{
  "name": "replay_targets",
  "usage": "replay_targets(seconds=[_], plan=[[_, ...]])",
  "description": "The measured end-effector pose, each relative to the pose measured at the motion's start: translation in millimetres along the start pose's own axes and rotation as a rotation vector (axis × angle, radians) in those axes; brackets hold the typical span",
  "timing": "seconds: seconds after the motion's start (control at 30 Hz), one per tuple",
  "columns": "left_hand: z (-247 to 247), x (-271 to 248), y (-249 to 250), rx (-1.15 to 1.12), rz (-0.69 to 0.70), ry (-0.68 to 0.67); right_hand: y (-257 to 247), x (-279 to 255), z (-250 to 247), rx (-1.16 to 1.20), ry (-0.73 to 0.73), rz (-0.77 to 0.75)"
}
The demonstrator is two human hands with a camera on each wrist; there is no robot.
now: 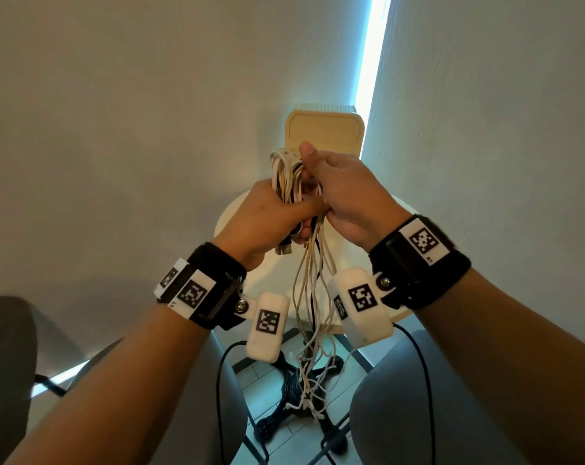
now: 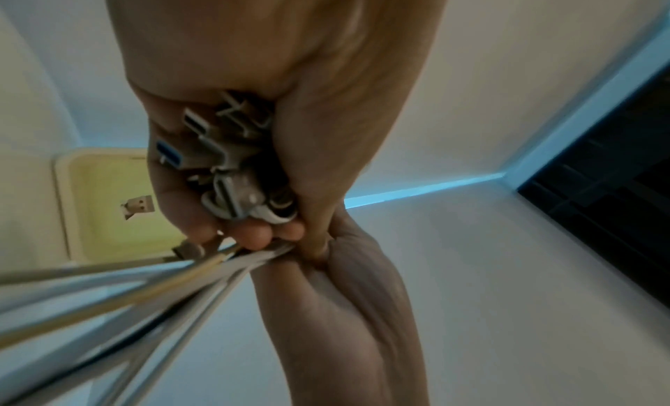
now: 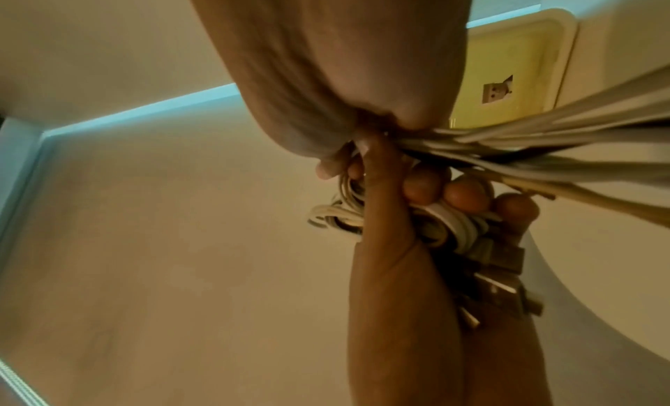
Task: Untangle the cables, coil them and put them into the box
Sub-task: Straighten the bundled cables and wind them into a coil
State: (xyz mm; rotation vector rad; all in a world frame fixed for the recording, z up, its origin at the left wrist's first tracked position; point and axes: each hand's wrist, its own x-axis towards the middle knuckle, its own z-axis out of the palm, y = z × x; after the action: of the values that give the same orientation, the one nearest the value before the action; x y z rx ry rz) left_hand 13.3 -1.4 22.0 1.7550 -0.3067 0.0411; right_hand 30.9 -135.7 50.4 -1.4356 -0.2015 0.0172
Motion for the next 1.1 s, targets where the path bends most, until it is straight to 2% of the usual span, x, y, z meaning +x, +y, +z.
replay_targets(seconds=[0.17, 0.3, 0.37, 0.47, 0.6, 0.67, 0.8, 1.1], plan=[[3, 1, -5, -0.044, -0.026, 0.048, 7, 2, -3, -0.196, -0.03, -0.026], [1, 0, 2, -0.028, -0.038, 0.046, -6, -2, -13, -0.588, -0.034, -0.179], [-1, 0, 6, -0.036, -0.032, 0.057, -11, -3, -21, -0.676, -0.077, -0.204], [-5, 3, 5, -0.058, -0.023, 0.087, -13, -7, -29, -0.706, -0.151, -0.178], [-4, -1, 3, -0.004, -0.06, 0.003, -11, -8, -28, -0.801, -0.074, -0.275], [2, -3, 2, 0.006, -0.096, -0.032, -12, -7, -23, -0.778, -0.035, -0.292], [8, 0, 3, -0.038, -0.124, 0.043, -10, -6, -12, -0.713, 0.022, -0.324], [-10, 7, -2, 0.136, -0.154, 0.004, -9, -10, -20, -0.626, 0.005, -0.297]])
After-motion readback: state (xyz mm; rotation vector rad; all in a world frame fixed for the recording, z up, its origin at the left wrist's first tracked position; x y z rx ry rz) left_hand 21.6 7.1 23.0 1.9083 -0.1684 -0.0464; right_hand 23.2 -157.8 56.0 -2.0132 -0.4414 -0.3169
